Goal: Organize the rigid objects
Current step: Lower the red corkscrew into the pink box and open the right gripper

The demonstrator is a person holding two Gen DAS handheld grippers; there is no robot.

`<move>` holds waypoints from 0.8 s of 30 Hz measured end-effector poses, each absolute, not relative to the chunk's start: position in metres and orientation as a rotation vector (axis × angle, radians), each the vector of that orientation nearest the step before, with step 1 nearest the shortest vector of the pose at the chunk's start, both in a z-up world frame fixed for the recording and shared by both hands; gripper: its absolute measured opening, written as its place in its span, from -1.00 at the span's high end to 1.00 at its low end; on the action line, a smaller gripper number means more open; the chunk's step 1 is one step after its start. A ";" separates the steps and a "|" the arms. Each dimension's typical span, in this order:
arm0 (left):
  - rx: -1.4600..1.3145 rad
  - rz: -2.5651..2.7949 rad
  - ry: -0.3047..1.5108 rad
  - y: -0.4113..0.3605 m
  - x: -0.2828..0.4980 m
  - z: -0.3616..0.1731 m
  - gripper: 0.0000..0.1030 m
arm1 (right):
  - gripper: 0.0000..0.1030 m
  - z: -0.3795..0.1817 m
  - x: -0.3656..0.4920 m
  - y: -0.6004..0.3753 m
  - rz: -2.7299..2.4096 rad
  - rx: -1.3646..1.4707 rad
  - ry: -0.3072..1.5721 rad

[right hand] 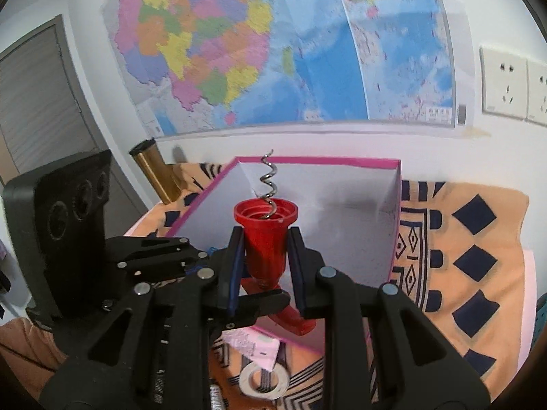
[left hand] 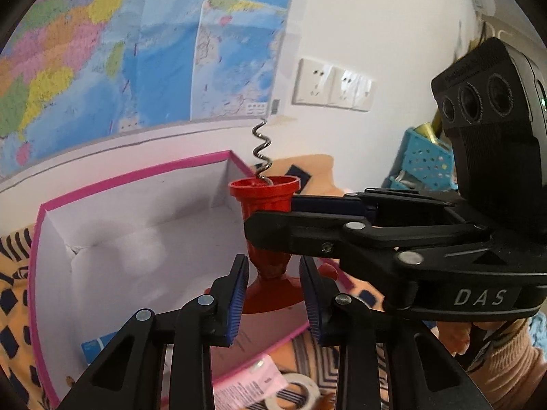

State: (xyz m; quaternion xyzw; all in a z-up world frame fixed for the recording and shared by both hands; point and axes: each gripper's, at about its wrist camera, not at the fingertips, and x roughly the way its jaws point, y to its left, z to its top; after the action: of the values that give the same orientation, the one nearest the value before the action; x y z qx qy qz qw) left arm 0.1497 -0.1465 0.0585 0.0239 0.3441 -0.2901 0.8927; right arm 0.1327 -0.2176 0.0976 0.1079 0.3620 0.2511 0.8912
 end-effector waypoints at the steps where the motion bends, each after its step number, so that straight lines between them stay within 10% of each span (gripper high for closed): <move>1: 0.055 -0.596 0.725 -0.148 0.154 0.055 0.40 | 0.47 0.093 0.138 -0.218 0.520 0.228 0.767; 17: 0.057 -0.503 0.877 -0.151 0.199 0.014 0.47 | 0.46 0.032 0.194 -0.213 0.452 0.198 0.973; 21: 0.049 -0.478 0.889 -0.145 0.204 0.012 0.46 | -0.08 0.036 0.197 -0.209 0.357 0.121 0.962; 24: 0.036 -0.470 0.882 -0.137 0.202 0.013 0.45 | -0.08 0.035 0.195 -0.215 0.336 0.136 0.966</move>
State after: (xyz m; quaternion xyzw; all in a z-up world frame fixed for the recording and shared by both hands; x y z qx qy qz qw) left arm 0.2025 -0.1374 0.0132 0.0171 0.4229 -0.2255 0.8775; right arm 0.1947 -0.2153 0.0353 0.0650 0.4619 0.1607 0.8699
